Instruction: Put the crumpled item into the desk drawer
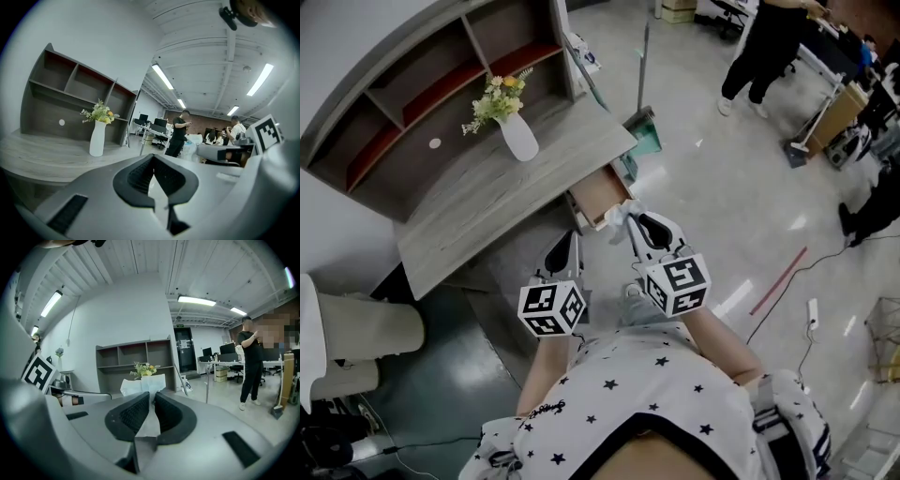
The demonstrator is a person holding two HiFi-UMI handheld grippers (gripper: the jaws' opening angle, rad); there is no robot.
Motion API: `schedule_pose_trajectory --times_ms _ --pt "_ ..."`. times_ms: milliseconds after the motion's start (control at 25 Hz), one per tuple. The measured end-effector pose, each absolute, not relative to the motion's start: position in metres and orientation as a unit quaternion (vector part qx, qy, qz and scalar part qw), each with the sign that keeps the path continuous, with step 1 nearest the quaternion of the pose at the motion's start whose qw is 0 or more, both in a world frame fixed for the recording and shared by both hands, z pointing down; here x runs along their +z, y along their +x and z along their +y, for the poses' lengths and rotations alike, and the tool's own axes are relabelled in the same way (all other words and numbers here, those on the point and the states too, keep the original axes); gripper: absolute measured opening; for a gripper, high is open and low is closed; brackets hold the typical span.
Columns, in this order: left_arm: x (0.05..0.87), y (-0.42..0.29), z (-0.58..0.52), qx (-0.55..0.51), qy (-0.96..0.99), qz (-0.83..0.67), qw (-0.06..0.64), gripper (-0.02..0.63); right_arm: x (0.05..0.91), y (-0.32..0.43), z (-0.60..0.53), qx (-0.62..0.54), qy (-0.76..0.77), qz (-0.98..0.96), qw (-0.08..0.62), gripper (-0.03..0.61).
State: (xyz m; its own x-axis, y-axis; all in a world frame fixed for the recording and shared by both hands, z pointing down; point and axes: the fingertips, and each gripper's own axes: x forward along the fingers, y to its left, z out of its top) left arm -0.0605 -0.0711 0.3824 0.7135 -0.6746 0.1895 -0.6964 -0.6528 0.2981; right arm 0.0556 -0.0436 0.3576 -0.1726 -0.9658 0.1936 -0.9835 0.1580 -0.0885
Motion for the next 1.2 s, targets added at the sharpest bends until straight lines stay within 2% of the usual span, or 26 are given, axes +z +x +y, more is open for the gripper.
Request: schedule_pose_trajectory --times_ms 680,1200 --pt "0.392 -0.013 -0.164 0.019 0.866 -0.466 0.182 0.012 0.369 0.106 -0.161 0.089 0.563 -0.819 0.062 0.032" --pt "0.422 -0.025 -0.175 0.030 0.827 -0.521 0.208 0.012 0.428 0.112 -0.198 0.116 0.536 -0.830 0.100 0.032"
